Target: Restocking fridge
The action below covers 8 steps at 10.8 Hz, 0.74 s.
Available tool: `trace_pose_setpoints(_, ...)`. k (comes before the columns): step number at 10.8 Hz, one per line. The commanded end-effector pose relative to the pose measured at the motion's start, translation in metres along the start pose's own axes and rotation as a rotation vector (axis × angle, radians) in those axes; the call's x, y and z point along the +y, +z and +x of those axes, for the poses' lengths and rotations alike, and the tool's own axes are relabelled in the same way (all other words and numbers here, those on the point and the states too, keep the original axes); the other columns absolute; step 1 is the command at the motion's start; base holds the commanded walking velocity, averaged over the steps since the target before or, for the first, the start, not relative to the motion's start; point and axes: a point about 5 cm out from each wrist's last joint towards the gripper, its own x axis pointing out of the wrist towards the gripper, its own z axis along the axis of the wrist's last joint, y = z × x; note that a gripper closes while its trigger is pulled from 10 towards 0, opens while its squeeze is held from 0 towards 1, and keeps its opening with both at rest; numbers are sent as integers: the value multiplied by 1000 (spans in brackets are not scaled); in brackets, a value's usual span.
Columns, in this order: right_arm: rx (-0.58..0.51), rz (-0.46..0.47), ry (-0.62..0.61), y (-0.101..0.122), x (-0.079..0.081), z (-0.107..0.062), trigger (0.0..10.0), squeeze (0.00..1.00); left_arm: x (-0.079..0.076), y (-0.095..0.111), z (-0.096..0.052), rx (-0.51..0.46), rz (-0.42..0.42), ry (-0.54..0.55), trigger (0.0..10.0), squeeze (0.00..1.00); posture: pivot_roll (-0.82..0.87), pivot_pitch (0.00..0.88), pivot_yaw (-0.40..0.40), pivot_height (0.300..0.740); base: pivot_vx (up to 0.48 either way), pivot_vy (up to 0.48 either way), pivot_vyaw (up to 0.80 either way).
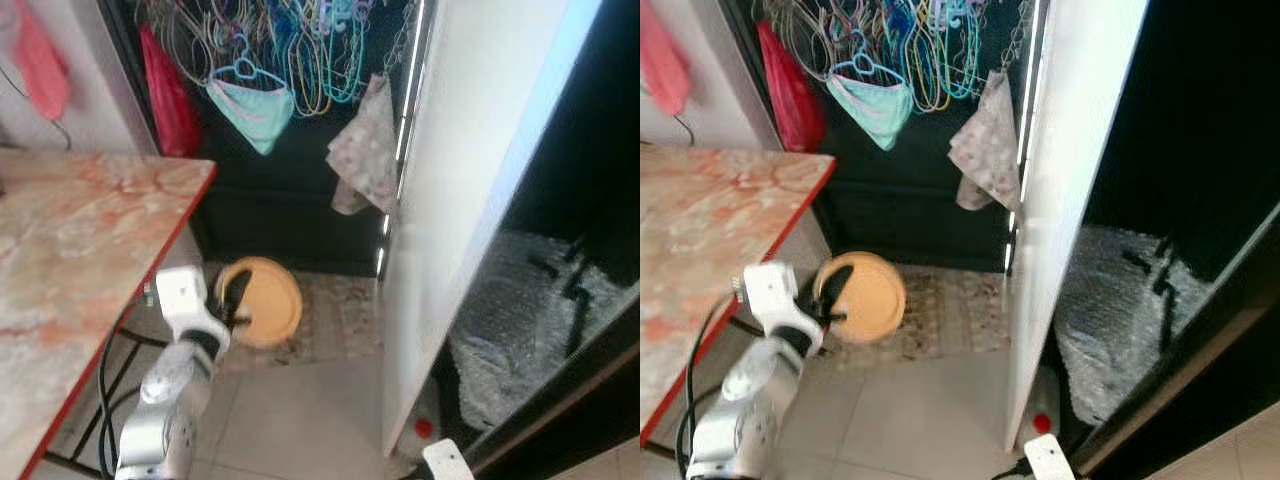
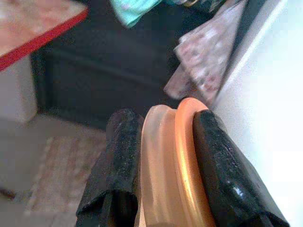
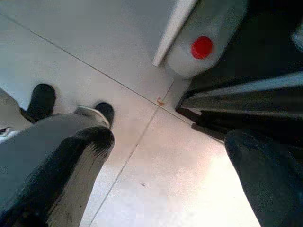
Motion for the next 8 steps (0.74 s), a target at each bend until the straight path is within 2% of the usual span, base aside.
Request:
trace_pose_setpoints(1,-6,-6,12,3,4,1,10000,0,13,-6,-4,27,27,42,10000,0,-15,0,55,740,0,0,-800)
trace_pose_setpoints(3,-7,-4,12,3,5,1,10000,0,27,-31,-8,140,59,66,10000,0,-15,1,57,740,0,0,0)
trace_pose_setpoints(4,-7,-1,11,3,5,1,10000,0,38,-50,-13,223,61,95,10000,0,-15,1,57,740,0,0,0)
trace_pose_setpoints(5,-6,5,7,3,5,1,10000,0,51,-70,-20,294,60,134,10000,0,-12,1,59,740,0,0,0)
trace_pose_setpoints(6,-4,11,1,2,5,1,10000,0,62,-99,-32,414,37,156,10000,0,-18,0,60,740,0,0,0)
trace_pose_setpoints(8,4,12,-6,2,4,1,10000,0,71,-123,-44,505,8,202,10000,0,-16,1,57,740,0,0,0)
